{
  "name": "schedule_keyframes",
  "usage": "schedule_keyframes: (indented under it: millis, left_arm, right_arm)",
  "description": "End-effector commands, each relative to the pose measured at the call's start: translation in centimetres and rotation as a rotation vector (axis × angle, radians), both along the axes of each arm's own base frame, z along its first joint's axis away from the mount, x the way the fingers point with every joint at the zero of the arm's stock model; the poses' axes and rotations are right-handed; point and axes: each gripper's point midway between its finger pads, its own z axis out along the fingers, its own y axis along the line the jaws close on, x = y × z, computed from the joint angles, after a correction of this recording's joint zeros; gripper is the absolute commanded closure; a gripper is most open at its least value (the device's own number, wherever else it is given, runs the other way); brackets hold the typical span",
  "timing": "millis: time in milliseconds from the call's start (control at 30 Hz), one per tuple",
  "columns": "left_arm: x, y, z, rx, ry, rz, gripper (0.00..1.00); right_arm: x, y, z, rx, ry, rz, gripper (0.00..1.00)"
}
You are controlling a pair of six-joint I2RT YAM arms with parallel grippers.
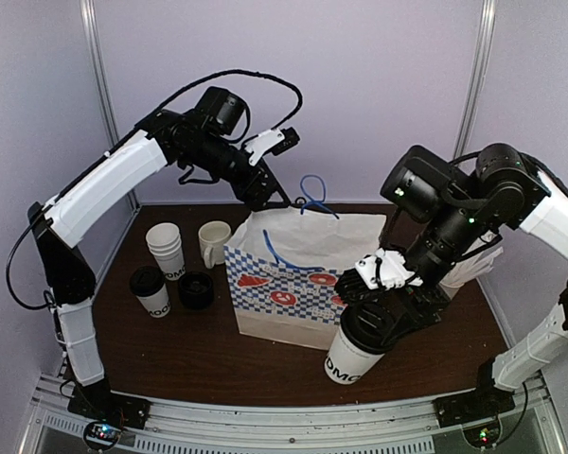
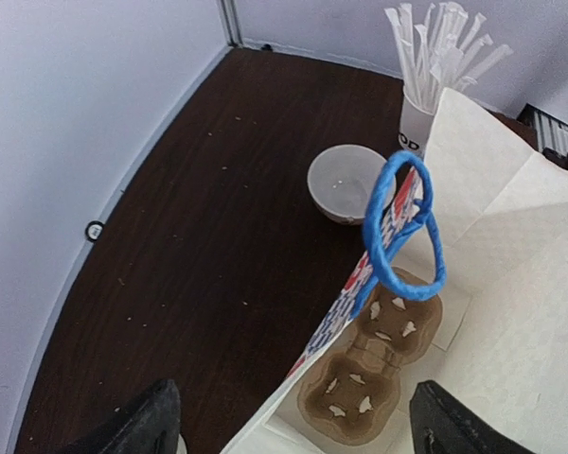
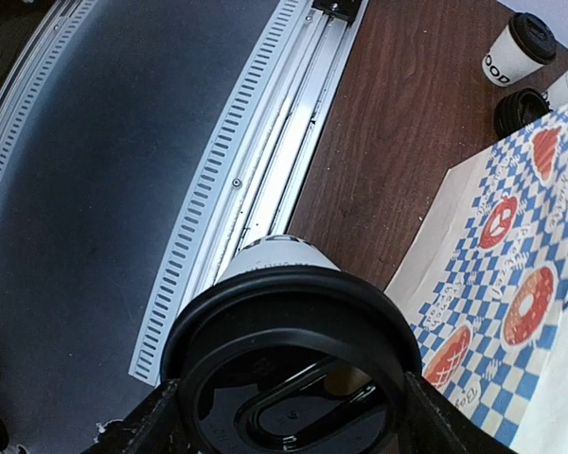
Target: Pack the takeout coffee
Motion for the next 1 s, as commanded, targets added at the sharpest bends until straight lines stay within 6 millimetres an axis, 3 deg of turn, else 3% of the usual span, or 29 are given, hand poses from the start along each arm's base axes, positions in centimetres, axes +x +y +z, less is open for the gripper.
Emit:
schedule_keyframes:
  millis: [0,133,267,367,433,467,567,600,733,967]
  left_arm:
    - [-2.2,-1.2,-1.5,0.005,0.096,-0.173,0.14]
    - [-1.6,-1.9,-2.7,0.010,0.116,-0.174,0.22]
    - [-0.4,-2.4,-3.3,0.024,0.083,-0.162,0.33]
    - [0.3,-2.6,-3.3,0.037,0.048,-0.164,0.46]
    - [0.3,-2.7,-3.3,0.040,0.034,-0.179,0.48]
    - [0.3,-2.7,-3.3,0.040,0.029,-0.185,0.46]
    - [0.5,-2.6,-3.4,0.053,0.002,-0.191,0.19]
    - [0.6,-2.5,-3.5,0.066,-0.011,-0.194,0.18]
    - [0.1,-2.3,-4.4,0.101,-0.025,-0.254,0.20]
    - [-0.8,-2.4,-5.8,0.139,0.009,-0.301,0.36]
  right_arm:
    - [0.7,-2.1,2.1,0.053,0.013,-0.046,0.36]
    - [1.4,-3.4,5.9,0.168,0.003,-0.091,0.36]
    - [1.3,-3.3,10.8,0.309,-0.005,-0.083,0.37]
    - [2.2,-2.7,12.8,0.360,-0.029,-0.091,0.37]
    - [3.4,-2.3,13.6,0.382,-0.061,-0.120,0.37]
    - [4.1,-2.2,13.9,0.389,-0.073,-0.136,0.37]
    - [6.8,-1.6,14.2,0.402,-0.103,-0.216,0.37]
    - [7.8,-1.3,14.1,0.402,-0.115,-0.241,0.37]
    - [11.2,-0.6,13.3,0.383,-0.146,-0.338,0.37]
    - [14.8,-0.3,13.0,0.378,-0.167,-0.443,0.36]
